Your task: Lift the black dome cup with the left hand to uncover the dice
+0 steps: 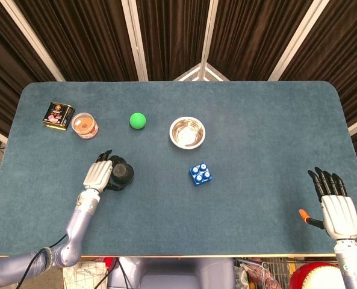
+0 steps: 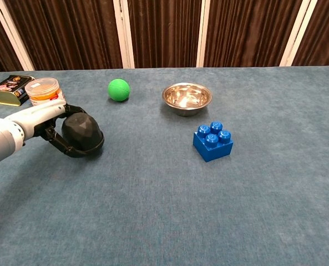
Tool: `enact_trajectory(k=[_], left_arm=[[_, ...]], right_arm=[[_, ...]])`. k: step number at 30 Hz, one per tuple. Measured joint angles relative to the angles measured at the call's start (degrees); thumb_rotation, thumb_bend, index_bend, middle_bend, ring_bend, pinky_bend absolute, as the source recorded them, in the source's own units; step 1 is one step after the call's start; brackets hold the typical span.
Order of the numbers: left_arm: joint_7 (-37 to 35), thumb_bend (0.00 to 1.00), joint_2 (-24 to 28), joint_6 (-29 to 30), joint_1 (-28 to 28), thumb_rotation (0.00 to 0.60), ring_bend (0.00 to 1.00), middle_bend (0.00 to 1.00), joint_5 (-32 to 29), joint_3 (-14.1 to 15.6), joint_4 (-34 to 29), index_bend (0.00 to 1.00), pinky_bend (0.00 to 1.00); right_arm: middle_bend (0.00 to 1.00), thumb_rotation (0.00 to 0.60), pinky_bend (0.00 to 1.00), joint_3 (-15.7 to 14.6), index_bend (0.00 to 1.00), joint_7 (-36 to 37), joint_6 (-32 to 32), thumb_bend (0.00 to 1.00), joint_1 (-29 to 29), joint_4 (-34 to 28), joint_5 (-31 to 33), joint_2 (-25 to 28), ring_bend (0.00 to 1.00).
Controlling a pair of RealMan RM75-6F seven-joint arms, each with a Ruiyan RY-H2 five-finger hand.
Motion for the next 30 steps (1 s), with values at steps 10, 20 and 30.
enact_trajectory(k=[10,20,30], left_arm=[[4.32,0.36,1.83,-0.99,-1.34,0.6,0.0,0.08,-3.29,1.48,-2.49,0.22,0.0],[4.86,0.36,3.79,2.48,-1.09,0.6,0.0,0.14,-2.06,1.82,-6.39,0.21,0.0],[8.02,0.35,4.05,5.09,-1.13,0.6,0.0,0.18,-2.98,2.29,-7.41,0.23,0.0]], right_arm=[[0.0,0.6,0.0,-0.16,0.0,0.47,0.16,0.23,-0.04,0.21,-0.42,-0.11,0.0],[0.0,0.6,0.0,-0.07,0.0,0.34,0.07,0.23,0.08,-0.14,-0.37,0.02,0.0],[0.0,0.6,0.0,-0.2,0.0,0.1,-0.11,0.23,0.09,-0.17,-0.31,0.05,0.0]])
